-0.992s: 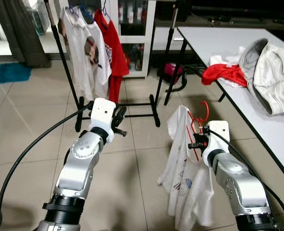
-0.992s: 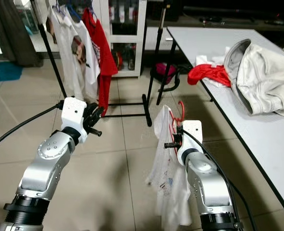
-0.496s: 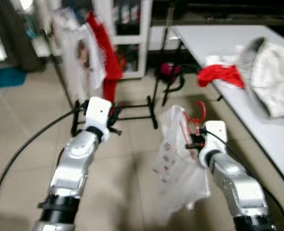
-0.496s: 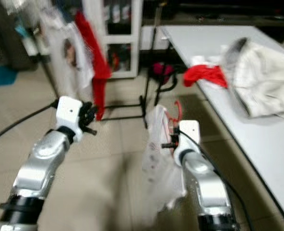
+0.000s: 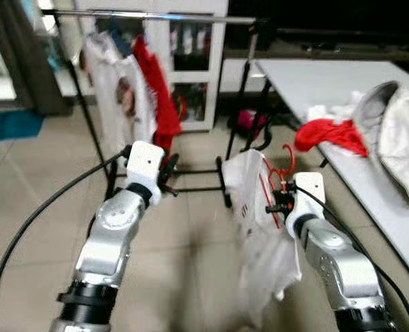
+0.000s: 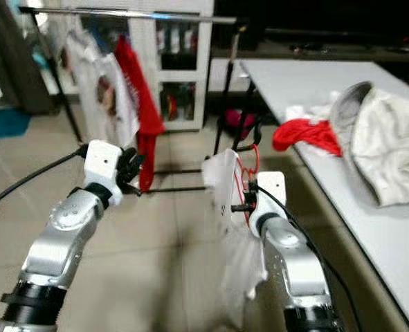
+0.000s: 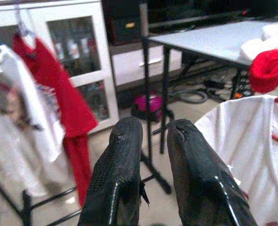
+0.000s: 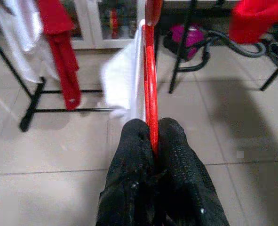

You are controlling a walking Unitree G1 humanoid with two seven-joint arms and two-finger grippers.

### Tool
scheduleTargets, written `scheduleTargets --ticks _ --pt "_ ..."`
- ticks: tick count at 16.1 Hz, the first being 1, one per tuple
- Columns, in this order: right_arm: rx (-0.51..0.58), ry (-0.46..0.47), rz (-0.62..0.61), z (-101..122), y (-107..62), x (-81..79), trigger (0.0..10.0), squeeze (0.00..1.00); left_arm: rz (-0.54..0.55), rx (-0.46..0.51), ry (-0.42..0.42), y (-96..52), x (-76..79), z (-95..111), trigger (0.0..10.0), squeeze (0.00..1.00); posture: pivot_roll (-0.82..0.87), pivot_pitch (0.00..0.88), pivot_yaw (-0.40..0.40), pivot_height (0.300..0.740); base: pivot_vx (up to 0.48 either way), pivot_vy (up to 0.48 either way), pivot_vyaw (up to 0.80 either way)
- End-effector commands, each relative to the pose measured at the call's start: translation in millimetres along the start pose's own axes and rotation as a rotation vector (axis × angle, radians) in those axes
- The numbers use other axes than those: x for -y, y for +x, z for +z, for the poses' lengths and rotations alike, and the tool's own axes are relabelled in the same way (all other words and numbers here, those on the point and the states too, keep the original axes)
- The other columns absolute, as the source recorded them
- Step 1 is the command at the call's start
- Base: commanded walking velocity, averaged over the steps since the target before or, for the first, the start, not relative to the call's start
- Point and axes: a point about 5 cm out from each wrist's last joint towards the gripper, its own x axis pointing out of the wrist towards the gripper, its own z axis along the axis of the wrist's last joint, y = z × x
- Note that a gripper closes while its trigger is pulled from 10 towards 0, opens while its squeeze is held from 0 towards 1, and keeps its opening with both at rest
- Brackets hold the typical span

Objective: Hang hanger

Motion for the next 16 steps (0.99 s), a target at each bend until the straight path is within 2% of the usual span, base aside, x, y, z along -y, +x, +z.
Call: scheduleTargets --ticks 1,16 --pt "0.050 0.000 0.000 12.4 -0.8 -0.3 10.0 0.00 0.005 0.009 0.014 -0.8 -2.1 2.9 10.0 0.00 -0.02 0.002 -0.048 0.740 0.431 0.000 0.00" --pt "0.076 -0.007 0.012 13.9 0.1 -3.3 10.0 0.00 -0.014 0.011 0.025 0.1 -0.1 3.4 10.0 0.00 -0.02 0.000 -0.037 0.740 0.430 0.000 0.00"
